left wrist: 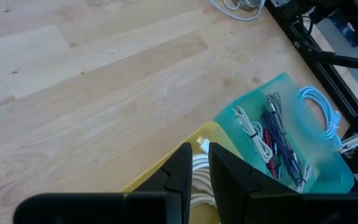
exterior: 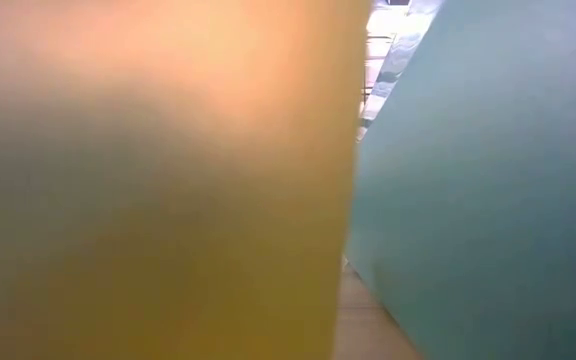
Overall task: Pick & Place USB Port
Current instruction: Put the large blue charger into the yellow bin
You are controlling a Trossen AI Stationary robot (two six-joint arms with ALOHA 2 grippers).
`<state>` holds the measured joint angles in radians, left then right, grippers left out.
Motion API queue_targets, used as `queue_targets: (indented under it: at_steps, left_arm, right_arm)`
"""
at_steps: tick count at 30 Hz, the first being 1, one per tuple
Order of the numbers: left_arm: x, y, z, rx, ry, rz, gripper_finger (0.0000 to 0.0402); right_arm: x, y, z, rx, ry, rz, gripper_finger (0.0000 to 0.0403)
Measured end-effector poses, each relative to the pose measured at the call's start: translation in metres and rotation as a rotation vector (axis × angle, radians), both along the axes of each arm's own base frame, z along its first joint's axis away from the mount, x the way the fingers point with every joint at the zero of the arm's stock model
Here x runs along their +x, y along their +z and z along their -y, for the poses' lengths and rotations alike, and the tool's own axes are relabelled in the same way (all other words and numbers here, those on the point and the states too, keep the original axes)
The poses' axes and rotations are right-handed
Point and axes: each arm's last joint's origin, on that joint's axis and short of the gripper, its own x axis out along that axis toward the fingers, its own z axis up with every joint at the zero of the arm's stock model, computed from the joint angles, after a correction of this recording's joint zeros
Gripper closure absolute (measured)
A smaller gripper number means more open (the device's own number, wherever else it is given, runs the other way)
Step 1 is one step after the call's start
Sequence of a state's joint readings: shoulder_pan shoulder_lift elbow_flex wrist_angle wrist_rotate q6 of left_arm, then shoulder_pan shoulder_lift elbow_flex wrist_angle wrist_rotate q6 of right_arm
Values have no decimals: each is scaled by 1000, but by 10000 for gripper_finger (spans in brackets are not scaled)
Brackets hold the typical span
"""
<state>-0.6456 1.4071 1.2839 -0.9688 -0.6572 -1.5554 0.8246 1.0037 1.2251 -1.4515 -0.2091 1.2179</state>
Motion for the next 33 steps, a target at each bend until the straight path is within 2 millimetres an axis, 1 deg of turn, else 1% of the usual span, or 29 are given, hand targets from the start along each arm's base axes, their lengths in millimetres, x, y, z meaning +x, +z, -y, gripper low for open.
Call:
queue_targets:
  at_steps: [2,3,5,7,9,12,14,16,20,23,26,29,31,33]
  left_arm:
    - [1,0,-1,3,-1,-3,346]
    - [1,0,-1,3,0,-3,346]
    - [2,0,-2,4,3,-3,346]
    - [2,0,-2,4,3,-3,346]
    - [2,0,-2,12,-5,-6,346]
    - [3,0,-4,22,-9,-11,346]
    - [4,0,-6,28,-7,-13,346]
    - [5,0,-8,35,-5,-16,346]
    - [8,0,-12,38,2,-17,346]
    - [11,1,-13,38,-13,-12,346]
    - [13,2,-14,36,-33,-11,346]
    - [14,2,-14,36,-33,-12,346]
    - [14,2,-14,36,-34,-12,346]
    - [14,2,-14,35,-34,-10,346]
  right_arm:
    - [-3,-16,-9,16,-8,-69,281]
    - [-2,-23,-16,41,-7,-61,284]
    - [4,-43,-33,94,-3,10,287]
    - [8,-63,-45,107,5,84,288]
    - [9,-87,-54,104,26,70,287]
    - [8,-121,-56,69,48,-34,277]
    - [5,-138,-52,24,30,-98,273]
    - [2,-151,-47,-26,1,-117,270]
    - [6,-166,-45,-12,-58,-21,270]
    - [14,-174,-49,54,-97,125,274]
    - [25,-179,-54,164,-129,309,277]
    - [35,-180,-54,252,-141,478,277]
    - [40,-181,-53,309,-161,553,278]
    - [43,-183,-49,349,-182,574,278]
